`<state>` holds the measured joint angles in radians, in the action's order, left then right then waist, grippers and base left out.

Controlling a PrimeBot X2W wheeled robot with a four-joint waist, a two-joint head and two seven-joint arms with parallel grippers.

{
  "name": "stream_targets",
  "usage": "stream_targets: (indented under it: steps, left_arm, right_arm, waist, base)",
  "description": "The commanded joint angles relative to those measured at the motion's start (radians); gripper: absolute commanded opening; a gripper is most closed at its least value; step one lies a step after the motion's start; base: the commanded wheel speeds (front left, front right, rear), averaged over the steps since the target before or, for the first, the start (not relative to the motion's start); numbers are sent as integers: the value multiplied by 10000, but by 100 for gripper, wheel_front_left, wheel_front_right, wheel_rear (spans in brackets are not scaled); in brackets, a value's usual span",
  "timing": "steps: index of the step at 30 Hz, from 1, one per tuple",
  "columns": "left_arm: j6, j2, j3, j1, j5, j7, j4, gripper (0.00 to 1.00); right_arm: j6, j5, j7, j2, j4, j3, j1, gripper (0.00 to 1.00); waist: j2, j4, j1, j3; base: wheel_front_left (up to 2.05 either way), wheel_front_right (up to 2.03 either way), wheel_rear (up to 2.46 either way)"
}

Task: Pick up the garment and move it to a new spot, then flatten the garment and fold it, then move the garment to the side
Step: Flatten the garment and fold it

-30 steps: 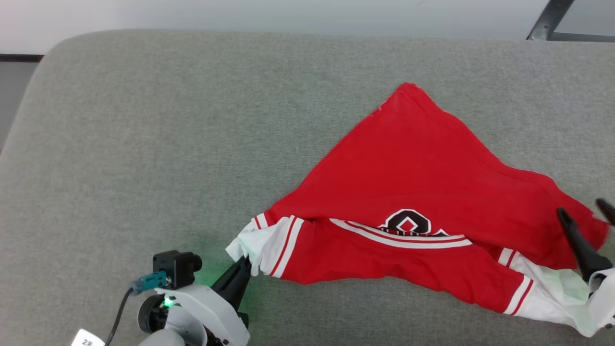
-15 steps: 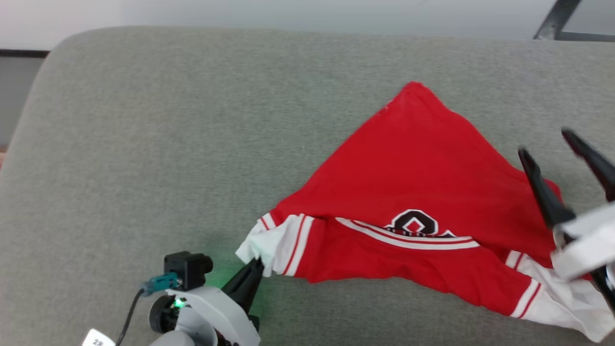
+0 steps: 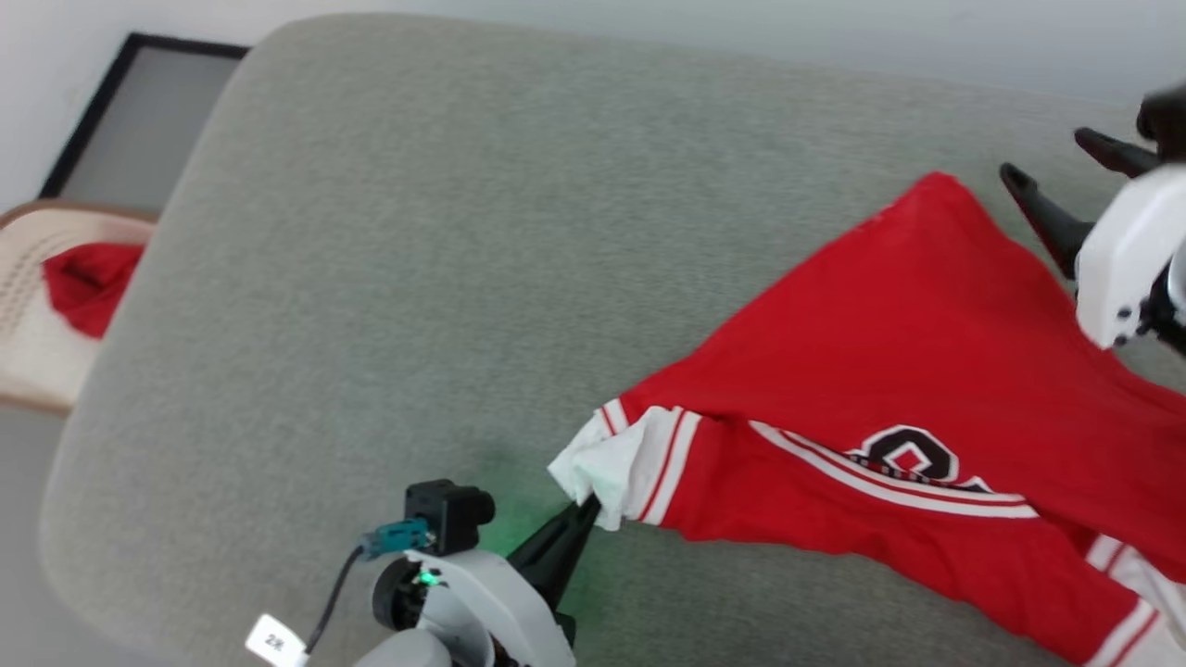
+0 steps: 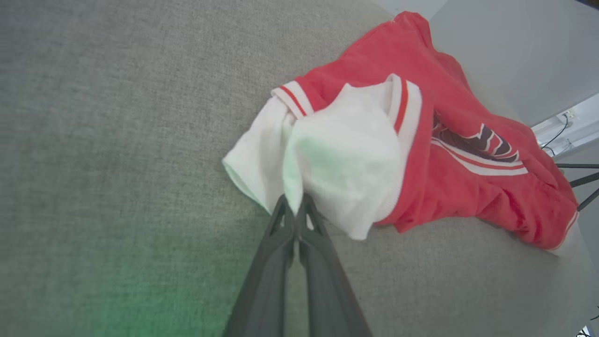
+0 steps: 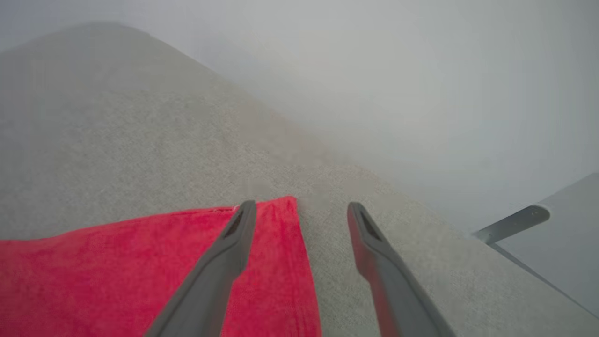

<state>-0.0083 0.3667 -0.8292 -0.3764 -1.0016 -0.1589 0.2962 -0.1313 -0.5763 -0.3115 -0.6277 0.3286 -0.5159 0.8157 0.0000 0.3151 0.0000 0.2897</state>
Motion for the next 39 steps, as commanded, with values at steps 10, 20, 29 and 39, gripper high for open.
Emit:
stream_targets:
  steps: [10, 20, 29, 39]
  left_arm:
    - [-482, -755, -317, -470, 98, -153, 699, 0]
    - [-795, -1285, -507, -830, 115, -317, 1286, 0]
    - [-964, -1508, -586, -981, 35, -445, 1694, 0]
    - [-1017, -1493, -519, -1097, -46, -536, 1955, 0]
  right_arm:
    - [9, -1611, -3995, 286, 3183, -1163, 2440, 100]
    - [9, -1575, -6235, 896, 5670, -1503, 3550, 100]
    - [9, -1425, -6939, 1225, 6882, -1596, 3747, 0]
    - [10, -1474, -6515, 1341, 6996, -1431, 4367, 0]
  waist:
    - [0, 1254, 0, 500]
    - [0, 1646, 0, 800]
    - [0, 1764, 0, 945]
    - [0, 1514, 0, 869]
  base:
    - [0, 0, 0]
    - [0, 0, 0]
    - [0, 0, 0]
    - [0, 0, 0]
